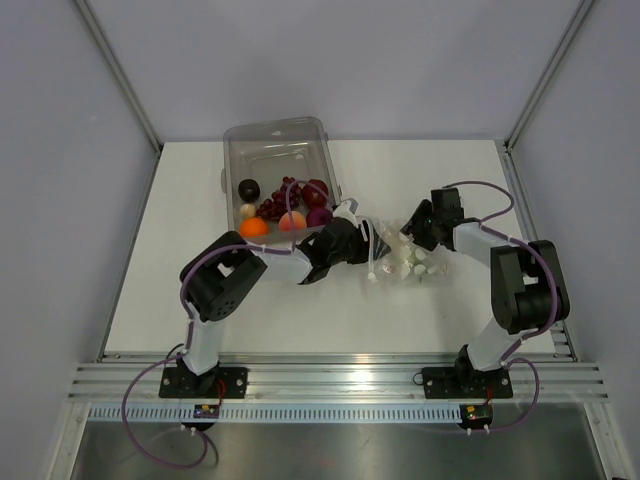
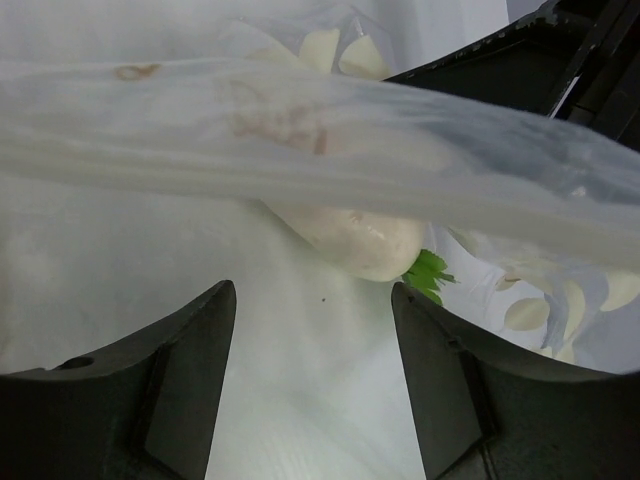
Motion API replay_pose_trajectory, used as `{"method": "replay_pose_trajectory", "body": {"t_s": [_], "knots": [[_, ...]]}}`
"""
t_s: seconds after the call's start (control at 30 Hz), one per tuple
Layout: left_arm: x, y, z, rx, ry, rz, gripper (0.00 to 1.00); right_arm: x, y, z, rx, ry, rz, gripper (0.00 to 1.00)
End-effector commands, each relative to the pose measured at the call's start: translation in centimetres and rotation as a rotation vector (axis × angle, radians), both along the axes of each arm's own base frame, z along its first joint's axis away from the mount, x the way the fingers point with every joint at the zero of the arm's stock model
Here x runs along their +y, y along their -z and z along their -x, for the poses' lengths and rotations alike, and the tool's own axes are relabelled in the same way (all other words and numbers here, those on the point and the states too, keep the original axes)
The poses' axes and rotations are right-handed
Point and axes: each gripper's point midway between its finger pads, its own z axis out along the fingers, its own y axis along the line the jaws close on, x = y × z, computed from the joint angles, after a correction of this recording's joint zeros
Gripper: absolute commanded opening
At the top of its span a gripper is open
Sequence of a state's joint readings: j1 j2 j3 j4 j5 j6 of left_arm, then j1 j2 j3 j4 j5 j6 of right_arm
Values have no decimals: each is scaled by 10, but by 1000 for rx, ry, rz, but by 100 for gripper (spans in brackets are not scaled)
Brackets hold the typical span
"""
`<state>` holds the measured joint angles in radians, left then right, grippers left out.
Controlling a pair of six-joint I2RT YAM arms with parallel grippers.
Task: Open the zip-top bag and remove the fake food
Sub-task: Pick up the fake fruit from the zipper food storage bag.
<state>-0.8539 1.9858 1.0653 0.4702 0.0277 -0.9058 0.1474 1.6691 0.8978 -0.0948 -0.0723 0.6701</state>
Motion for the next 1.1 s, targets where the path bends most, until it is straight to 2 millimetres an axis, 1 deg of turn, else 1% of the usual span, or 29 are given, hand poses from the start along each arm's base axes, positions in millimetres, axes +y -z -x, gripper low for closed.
{"method": "replay_pose_trajectory", "body": {"t_s": [0.0,0.1,0.17,0.2,0.27,0.33,0.37,0.4,0.47,0.53,0.7,0.83,0.97,1.07], "knots": [[-12,-15,-12,-75,-19,4,68,6,-18,-4,-53,-9,-47,55],[-15,-14,-13,-71,-18,7,71,7,-17,-3,-49,-15,-54,48],[-18,-13,-14,-71,-16,5,72,9,-18,-3,-51,-23,-62,45],[-18,-13,-14,-71,-17,3,72,10,-16,-1,-45,-30,-64,41],[-21,-12,-15,-68,-13,4,72,13,-14,0,-43,-44,-81,38],[-19,-5,-15,-54,-19,-12,72,16,-13,2,-36,-52,-94,34],[-19,-7,-16,-56,-29,-13,73,17,-14,2,-38,-55,-100,33],[-17,-5,-17,-55,-41,-20,74,17,-14,3,-38,-58,-101,32],[-15,-2,-18,-54,-62,-40,80,19,-15,3,-42,-62,-115,30],[-17,-2,-19,-57,-67,-46,83,22,-14,3,-39,-71,-125,29],[-21,0,-23,-54,-69,-53,84,30,-13,4,-33,-108,-156,23],[-26,3,-25,-46,-64,-50,84,36,-13,5,-28,-137,-188,16],[-27,7,-24,-34,-59,-54,84,38,-13,8,-24,-147,-197,11],[-27,9,-25,-27,-66,-58,84,39,-14,12,-21,-149,-206,6]]}}
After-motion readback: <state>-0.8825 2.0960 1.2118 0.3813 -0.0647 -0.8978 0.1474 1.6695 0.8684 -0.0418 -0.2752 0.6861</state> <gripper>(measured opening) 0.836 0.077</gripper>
